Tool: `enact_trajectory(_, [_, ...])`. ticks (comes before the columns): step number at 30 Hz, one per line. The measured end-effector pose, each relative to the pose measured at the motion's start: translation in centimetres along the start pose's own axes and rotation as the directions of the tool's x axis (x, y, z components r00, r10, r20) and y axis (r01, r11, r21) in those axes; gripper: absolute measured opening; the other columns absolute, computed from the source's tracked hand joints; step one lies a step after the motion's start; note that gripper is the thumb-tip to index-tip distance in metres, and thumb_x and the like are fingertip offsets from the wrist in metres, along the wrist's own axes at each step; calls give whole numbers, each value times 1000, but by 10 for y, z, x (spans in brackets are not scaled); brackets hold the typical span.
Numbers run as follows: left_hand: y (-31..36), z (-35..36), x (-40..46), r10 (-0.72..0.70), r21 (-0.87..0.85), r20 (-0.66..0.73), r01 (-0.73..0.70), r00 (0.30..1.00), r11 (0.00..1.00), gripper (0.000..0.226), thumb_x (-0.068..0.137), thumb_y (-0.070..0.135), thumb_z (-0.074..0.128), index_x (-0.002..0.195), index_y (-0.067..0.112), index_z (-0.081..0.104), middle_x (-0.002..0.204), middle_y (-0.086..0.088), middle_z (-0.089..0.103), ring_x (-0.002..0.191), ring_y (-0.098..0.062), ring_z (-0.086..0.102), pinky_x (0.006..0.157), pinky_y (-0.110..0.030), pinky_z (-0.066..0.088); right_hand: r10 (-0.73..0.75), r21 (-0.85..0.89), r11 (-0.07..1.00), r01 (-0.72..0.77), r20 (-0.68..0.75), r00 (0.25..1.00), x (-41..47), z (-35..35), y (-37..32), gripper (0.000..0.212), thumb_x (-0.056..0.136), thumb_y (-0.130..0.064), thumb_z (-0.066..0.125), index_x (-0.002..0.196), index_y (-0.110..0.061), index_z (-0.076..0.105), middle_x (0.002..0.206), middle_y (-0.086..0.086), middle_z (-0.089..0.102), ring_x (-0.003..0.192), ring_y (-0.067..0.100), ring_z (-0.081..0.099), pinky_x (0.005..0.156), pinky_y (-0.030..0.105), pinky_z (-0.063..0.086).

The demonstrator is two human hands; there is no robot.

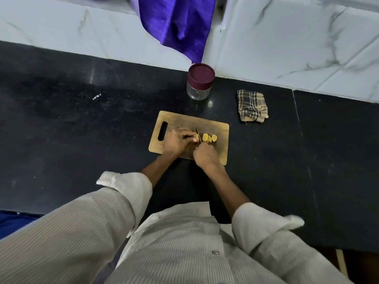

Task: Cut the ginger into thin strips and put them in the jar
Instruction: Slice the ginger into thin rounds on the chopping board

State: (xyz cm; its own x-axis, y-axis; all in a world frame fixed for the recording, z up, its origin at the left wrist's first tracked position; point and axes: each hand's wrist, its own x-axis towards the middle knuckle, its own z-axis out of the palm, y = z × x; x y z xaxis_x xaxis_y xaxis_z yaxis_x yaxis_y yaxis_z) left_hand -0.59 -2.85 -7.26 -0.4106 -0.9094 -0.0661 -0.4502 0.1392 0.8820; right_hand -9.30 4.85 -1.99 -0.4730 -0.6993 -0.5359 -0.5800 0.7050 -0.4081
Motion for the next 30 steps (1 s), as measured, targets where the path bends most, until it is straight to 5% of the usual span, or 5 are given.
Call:
enact_trajectory(9, [1, 0, 0, -6, -6, 2, 6, 1000, 1000, 24, 75, 11, 77, 99, 10, 75, 105, -3, 72, 100, -14, 65, 92, -29, 50, 47, -40, 998, -46, 26, 999, -12, 8, 18, 31, 101, -19, 47, 122, -1, 58, 124, 19, 61, 112, 35, 60, 82, 38, 47])
enact_trajectory(19, [1, -1, -5, 18, 20, -2, -18, 1000, 1000, 25, 73, 11, 79, 98, 12, 76, 104, -3, 71, 98, -13, 63, 90, -27, 49, 35, 58, 998, -38, 49, 998, 4, 5, 20, 36, 104, -28, 41, 127, -3, 50, 126, 20, 57, 111, 38, 60, 92, 52, 53])
enact_trajectory(24, [-2, -3, -4, 16, 24, 25, -17, 1000, 1000, 25, 76, 11, 77, 101, 13, 75, 106, 0, 70, 98, -9, 63, 89, -18, 47, 64, 286, 953, -99, 130, 989, 1, 4, 33, 26, 105, -33, 38, 120, -14, 49, 93, 9, 54, 64, 22, 56, 49, 33, 48])
enact_trajectory(30, [1, -4, -3, 23, 13, 20, -23, 1000, 1000, 24, 77, 9, 75, 102, 11, 75, 106, 3, 69, 95, -3, 60, 84, -7, 44, 20, 419, 907, -54, 86, 996, -1, 1, 40, 23, 105, -34, 38, 112, -16, 50, 80, 5, 49, 52, 16, 47, 40, 27, 39])
